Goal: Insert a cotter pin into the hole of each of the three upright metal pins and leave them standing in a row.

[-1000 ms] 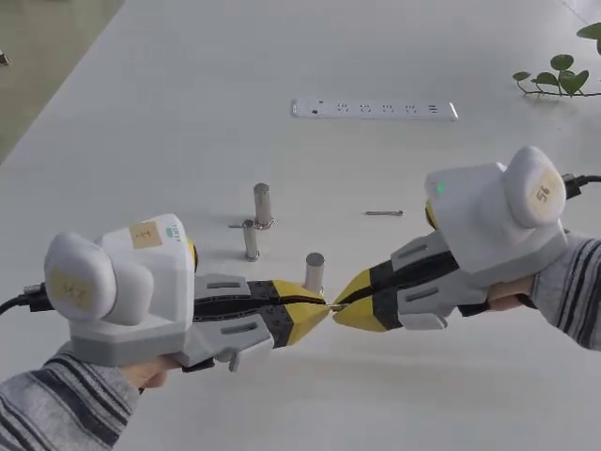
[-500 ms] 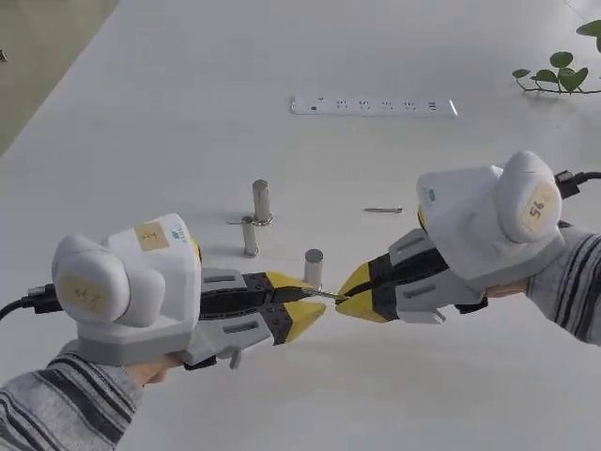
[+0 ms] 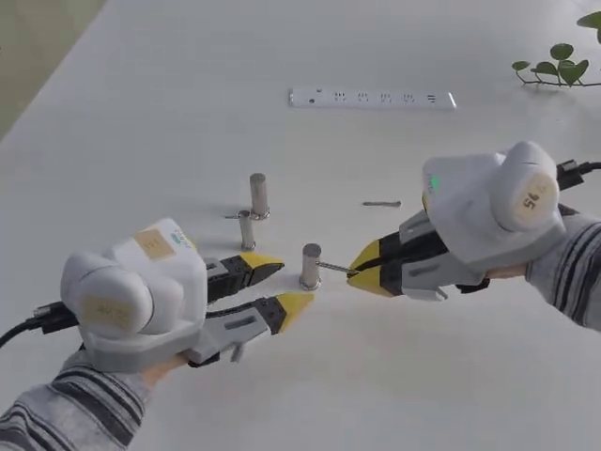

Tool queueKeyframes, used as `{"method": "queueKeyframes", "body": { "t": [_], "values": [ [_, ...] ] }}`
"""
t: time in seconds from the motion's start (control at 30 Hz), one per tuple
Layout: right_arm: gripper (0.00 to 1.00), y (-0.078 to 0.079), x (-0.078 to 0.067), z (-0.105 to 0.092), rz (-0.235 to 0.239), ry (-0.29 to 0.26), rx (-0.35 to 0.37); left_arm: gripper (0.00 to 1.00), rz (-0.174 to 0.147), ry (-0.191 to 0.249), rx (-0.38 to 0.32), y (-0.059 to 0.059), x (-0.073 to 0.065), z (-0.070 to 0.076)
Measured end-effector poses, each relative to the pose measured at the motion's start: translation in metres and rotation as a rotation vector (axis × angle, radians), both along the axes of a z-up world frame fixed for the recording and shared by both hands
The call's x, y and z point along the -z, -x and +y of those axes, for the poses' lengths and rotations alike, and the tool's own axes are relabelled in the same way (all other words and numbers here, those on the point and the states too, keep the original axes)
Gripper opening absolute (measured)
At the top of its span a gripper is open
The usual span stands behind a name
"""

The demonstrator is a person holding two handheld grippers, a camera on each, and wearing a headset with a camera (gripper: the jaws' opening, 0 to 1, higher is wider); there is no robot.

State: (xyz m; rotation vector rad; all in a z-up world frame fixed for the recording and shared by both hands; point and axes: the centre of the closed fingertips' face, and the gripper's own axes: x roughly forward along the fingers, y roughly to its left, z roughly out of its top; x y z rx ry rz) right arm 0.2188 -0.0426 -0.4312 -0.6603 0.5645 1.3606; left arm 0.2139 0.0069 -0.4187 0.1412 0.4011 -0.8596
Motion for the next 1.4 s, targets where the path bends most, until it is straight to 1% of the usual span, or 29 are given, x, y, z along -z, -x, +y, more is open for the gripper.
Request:
{"method": "queueKeyframes", "body": {
  "t": [0.07, 0.1, 0.17, 0.23, 0.3, 0.43, 0.5, 0.57, 0.6, 0.7, 0.83, 0.97, 1.03, 1.1, 1.23, 1.4],
  "values": [
    [0.00, -0.005, 0.003, -0.002, -0.002, 0.008, 0.007, 0.28, -0.006, 0.000, -0.015, -0.002, 0.001, 0.000],
    [0.00, -0.005, 0.003, -0.003, -0.004, 0.011, 0.009, 0.29, -0.010, -0.004, -0.040, -0.005, 0.003, 0.002],
    [0.00, -0.007, 0.004, -0.004, -0.008, 0.019, 0.013, 0.28, -0.010, -0.010, -0.057, -0.007, 0.005, 0.002],
    [0.00, -0.012, 0.007, -0.007, -0.020, 0.038, 0.016, 0.28, -0.017, -0.019, -0.081, -0.012, 0.007, 0.002],
    [0.00, -0.015, 0.010, -0.010, -0.035, 0.064, 0.016, 0.28, -0.015, -0.022, -0.098, -0.016, 0.009, 0.001],
    [0.00, -0.020, 0.014, -0.013, -0.042, 0.085, 0.020, 0.28, -0.020, -0.032, -0.116, -0.021, 0.014, -0.001],
    [0.00, -0.024, 0.017, -0.016, -0.058, 0.105, 0.030, 0.28, -0.019, -0.049, -0.135, -0.024, 0.019, -0.001],
    [0.00, -0.030, 0.024, -0.019, -0.081, 0.132, 0.022, 0.27, -0.007, -0.046, -0.153, -0.027, 0.024, -0.003],
    [0.00, -0.031, 0.026, -0.019, -0.082, 0.136, 0.022, 0.27, -0.003, -0.044, -0.162, -0.028, 0.026, -0.004],
    [0.00, -0.032, 0.028, -0.020, -0.087, 0.142, 0.016, 0.27, 0.000, -0.045, -0.173, -0.031, 0.031, -0.009],
    [0.00, -0.033, 0.032, -0.018, -0.080, 0.145, 0.011, 0.25, 0.021, -0.051, -0.197, -0.035, 0.040, -0.012],
    [0.00, -0.032, 0.031, -0.015, -0.078, 0.143, 0.004, 0.23, 0.044, -0.038, -0.211, -0.038, 0.047, -0.015],
    [0.00, -0.032, 0.030, -0.014, -0.075, 0.142, 0.003, 0.20, 0.061, -0.028, -0.218, -0.038, 0.050, -0.017],
    [0.00, -0.032, 0.029, -0.012, -0.075, 0.140, 0.000, 0.19, 0.070, -0.021, -0.225, -0.039, 0.052, -0.017],
    [0.00, -0.033, 0.028, -0.011, -0.073, 0.135, -0.007, 0.18, 0.073, -0.021, -0.229, -0.042, 0.054, -0.019],
    [0.00, -0.032, 0.027, -0.009, -0.073, 0.136, -0.019, 0.16, 0.071, -0.017, -0.221, -0.043, 0.053, -0.022]
  ]
}}
